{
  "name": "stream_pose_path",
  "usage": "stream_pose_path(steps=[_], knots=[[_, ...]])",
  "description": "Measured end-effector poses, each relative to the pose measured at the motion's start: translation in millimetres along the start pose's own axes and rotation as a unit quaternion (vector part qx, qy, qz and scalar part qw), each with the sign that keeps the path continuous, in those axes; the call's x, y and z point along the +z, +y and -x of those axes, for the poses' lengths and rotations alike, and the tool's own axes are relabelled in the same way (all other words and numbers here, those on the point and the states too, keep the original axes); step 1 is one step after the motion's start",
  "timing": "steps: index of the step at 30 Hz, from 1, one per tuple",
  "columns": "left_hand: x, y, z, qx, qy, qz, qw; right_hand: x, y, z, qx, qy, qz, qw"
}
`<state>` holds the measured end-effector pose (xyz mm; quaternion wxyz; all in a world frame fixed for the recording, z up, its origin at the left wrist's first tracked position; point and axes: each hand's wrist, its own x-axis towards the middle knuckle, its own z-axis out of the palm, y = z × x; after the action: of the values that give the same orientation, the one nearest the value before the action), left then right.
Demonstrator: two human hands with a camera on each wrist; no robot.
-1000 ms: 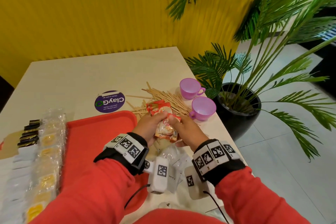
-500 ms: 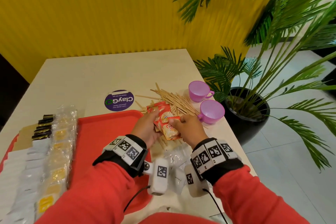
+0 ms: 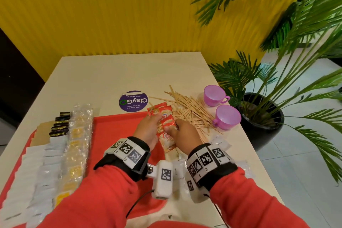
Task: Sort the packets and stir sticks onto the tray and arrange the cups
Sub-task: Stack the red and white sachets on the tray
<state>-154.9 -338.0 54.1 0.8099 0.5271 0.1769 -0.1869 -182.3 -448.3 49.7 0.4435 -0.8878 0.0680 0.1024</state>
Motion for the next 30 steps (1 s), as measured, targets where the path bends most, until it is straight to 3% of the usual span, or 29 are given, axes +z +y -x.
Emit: stream_pose_path(steps=[4,8,13,18,22,24,30], knots=[[-22.7,14.6,2.5,0.033,-0.005,-0.026,0.999,19.3,-11.6,-5.2,0.009,-0.001,-0.086,0.996],[-60.9,38.3,-2.1,0.079,0.035,-0.196,0.977,37.4,-26.1,-10.8,0.004,0.016,-0.095,0.995],[-100.4,86.3,-7.3,0.094,-0.012,-0.449,0.888,69.4,-55.4,-17.5,0.008,0.006,-0.149,0.989],[-132.3,125.2,-17.8,0.062,-0.073,-0.625,0.775,111.2,-83.5,-32.9,0.036,-0.013,-0.159,0.986],[-155.4,142.8,-36.3,0.021,-0.084,-0.682,0.726,144.8,-97.2,-49.3,0.081,-0.026,-0.139,0.987],[-164.8,148.5,-45.7,0.033,-0.089,-0.724,0.683,157.7,-100.7,-57.1,0.1,-0.018,-0.119,0.988],[-176.4,144.4,-79.1,0.079,-0.106,-0.779,0.613,187.1,-104.0,-76.5,0.173,0.027,-0.092,0.98]])
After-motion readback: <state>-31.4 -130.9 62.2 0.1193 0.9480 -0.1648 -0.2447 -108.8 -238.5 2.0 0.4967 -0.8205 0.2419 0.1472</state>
